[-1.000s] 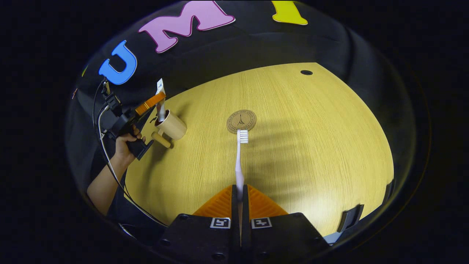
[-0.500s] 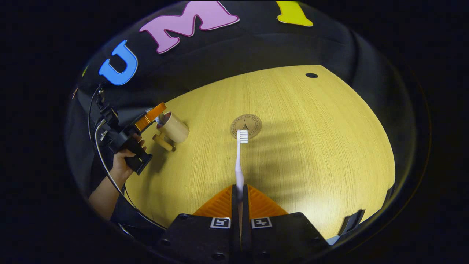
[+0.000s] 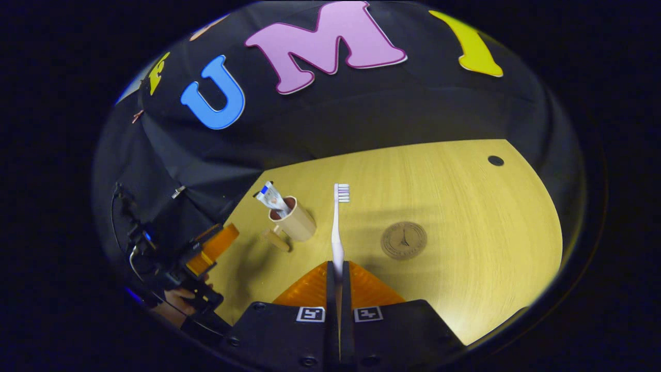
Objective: Put the toothbrush and toothpaste on the desktop into the cup, then pick up the cup and place it on the coaster on the desktop.
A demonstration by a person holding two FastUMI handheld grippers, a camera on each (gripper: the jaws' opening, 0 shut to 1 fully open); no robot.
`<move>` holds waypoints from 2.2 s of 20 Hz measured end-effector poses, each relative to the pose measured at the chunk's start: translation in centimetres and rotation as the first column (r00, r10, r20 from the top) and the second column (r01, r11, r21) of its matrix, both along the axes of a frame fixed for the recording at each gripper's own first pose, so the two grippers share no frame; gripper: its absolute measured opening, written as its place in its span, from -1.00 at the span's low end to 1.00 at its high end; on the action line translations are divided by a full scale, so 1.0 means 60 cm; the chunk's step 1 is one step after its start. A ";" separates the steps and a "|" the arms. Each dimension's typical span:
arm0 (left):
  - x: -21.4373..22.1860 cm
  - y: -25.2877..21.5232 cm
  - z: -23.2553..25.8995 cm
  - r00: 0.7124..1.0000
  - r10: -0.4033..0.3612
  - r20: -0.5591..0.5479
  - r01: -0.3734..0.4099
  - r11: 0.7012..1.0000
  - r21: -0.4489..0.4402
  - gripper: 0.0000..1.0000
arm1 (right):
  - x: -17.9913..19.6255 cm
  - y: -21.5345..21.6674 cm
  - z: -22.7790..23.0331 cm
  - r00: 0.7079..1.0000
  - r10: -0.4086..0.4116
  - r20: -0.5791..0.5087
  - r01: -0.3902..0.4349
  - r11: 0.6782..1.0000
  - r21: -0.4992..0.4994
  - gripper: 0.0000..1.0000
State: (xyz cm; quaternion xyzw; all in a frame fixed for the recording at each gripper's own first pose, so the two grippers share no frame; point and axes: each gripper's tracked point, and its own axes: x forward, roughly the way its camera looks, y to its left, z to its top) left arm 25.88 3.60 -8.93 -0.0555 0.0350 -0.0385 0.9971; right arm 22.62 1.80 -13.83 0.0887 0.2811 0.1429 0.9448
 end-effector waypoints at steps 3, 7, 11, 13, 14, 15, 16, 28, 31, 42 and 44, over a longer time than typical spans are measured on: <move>-0.065 0.019 -0.027 0.998 0.041 -0.037 -0.043 0.998 -0.046 0.96 | 0.057 0.049 0.040 0.997 0.040 0.068 -0.042 0.999 0.024 -0.88; -0.113 0.031 -0.062 0.995 0.040 -0.090 -0.051 0.992 -0.118 0.95 | 0.121 0.113 0.076 0.987 0.072 0.142 -0.080 0.996 0.049 -0.89; -0.146 0.024 -0.079 0.994 0.019 -0.105 -0.042 0.974 -0.222 0.95 | 0.172 0.175 0.105 0.971 0.106 0.216 -0.125 0.990 0.073 -0.89; -0.160 0.023 -0.100 0.991 0.028 -0.134 -0.060 0.970 -0.236 0.96 | 0.196 0.198 0.110 0.961 0.123 0.249 -0.144 0.987 0.068 -0.89; -0.172 0.024 -0.107 0.989 0.034 -0.144 -0.068 0.969 -0.238 0.96 | 0.211 0.209 0.110 0.956 0.126 0.264 -0.149 0.986 0.069 -0.89; -0.182 0.025 -0.110 0.988 0.034 -0.149 -0.070 0.968 -0.243 0.95 | 0.222 0.219 0.109 0.954 0.126 0.273 -0.152 0.986 0.075 -0.89; -0.185 0.024 -0.116 0.987 0.031 -0.157 -0.070 0.966 -0.248 0.96 | 0.235 0.228 0.106 0.952 0.126 0.281 -0.154 0.984 0.083 -0.89; -0.181 0.053 -0.151 0.981 0.051 -0.187 -0.096 0.966 -0.240 0.96 | 0.330 0.261 -0.011 0.949 0.084 0.302 -0.102 0.994 0.045 -0.89; -0.177 0.058 -0.151 0.981 0.064 -0.180 -0.109 0.962 -0.249 0.96 | 0.324 0.264 -0.048 0.954 0.075 0.289 -0.089 0.996 0.033 -0.89; -0.178 0.041 -0.158 0.980 0.051 -0.191 -0.094 0.970 -0.223 0.96 | 0.283 0.254 -0.050 0.930 0.113 0.349 -0.117 0.993 -0.009 -0.96; -0.176 0.031 -0.153 0.982 0.047 -0.184 -0.089 0.970 -0.224 0.96 | 0.269 0.234 -0.045 0.934 0.091 0.345 -0.099 0.995 0.004 -0.29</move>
